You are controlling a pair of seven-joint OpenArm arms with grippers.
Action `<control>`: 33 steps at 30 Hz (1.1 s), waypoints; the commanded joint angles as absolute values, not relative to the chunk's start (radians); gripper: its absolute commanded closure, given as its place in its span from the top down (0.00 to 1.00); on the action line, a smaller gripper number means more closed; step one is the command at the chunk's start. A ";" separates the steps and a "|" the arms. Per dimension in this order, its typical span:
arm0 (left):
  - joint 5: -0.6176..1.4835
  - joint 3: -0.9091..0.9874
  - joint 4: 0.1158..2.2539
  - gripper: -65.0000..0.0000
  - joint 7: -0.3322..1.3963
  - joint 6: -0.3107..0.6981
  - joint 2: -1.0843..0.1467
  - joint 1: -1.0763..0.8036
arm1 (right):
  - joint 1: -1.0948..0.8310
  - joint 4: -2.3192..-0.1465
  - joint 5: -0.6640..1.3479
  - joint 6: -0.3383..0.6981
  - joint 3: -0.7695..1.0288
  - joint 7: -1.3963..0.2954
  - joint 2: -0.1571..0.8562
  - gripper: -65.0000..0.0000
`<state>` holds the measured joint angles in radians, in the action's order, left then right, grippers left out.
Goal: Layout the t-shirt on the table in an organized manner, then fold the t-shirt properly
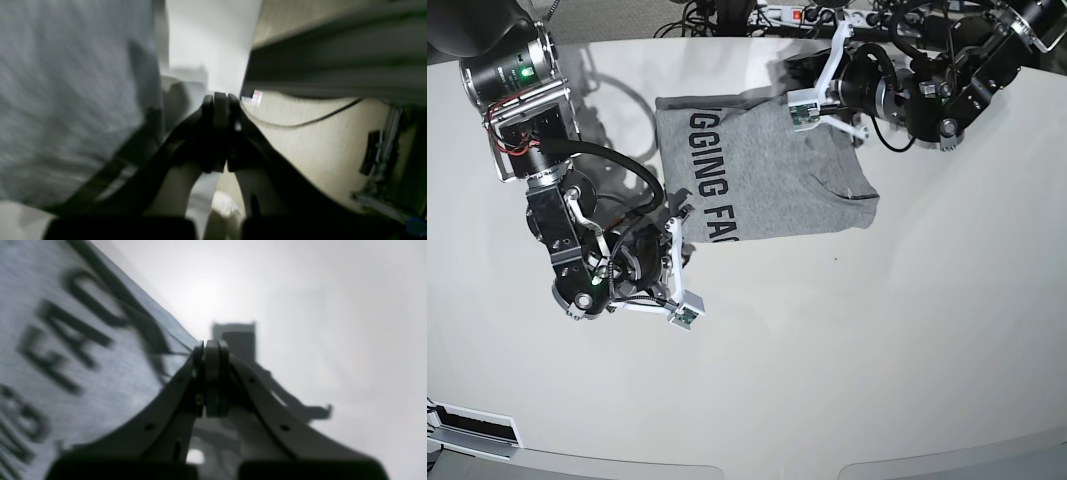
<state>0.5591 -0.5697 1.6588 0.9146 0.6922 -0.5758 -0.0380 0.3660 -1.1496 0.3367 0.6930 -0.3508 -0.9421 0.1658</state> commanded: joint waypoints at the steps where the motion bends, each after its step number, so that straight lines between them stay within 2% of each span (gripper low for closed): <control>1: 0.574 -0.563 1.647 0.00 0.878 0.698 -0.579 -0.013 | 0.395 -1.164 0.390 0.698 -0.354 -0.965 0.167 0.00; 9: 0.533 -0.563 1.383 0.00 0.802 0.698 -0.581 0.149 | 0.390 -1.165 0.586 0.698 -0.420 -1.205 0.176 0.00; 16: 0.437 -0.563 1.177 0.00 0.622 0.698 -0.580 0.336 | 0.373 -1.172 0.932 0.698 -0.419 -1.361 0.251 0.00; 19: 0.393 -0.563 1.105 0.00 0.536 0.698 -0.565 0.403 | 0.332 -1.174 1.068 0.698 -0.418 -1.370 0.286 0.00; 23: 0.361 -0.562 1.034 0.00 0.501 0.697 -0.515 0.466 | 0.252 -1.228 1.153 0.698 -0.409 -1.372 0.326 0.00; 24: 0.351 -0.562 1.021 0.00 0.476 0.670 -0.503 0.477 | 0.226 -1.250 1.179 0.698 -0.398 -1.372 0.329 0.00; 27: 0.302 -0.562 0.994 0.00 0.423 0.611 -0.461 0.500 | 0.133 -1.342 1.208 0.698 -0.353 -1.379 0.323 0.00; 33: 0.318 -0.562 0.995 0.00 0.440 0.622 -0.450 0.569 | -0.057 -1.547 1.205 0.698 -0.224 -1.378 0.268 0.00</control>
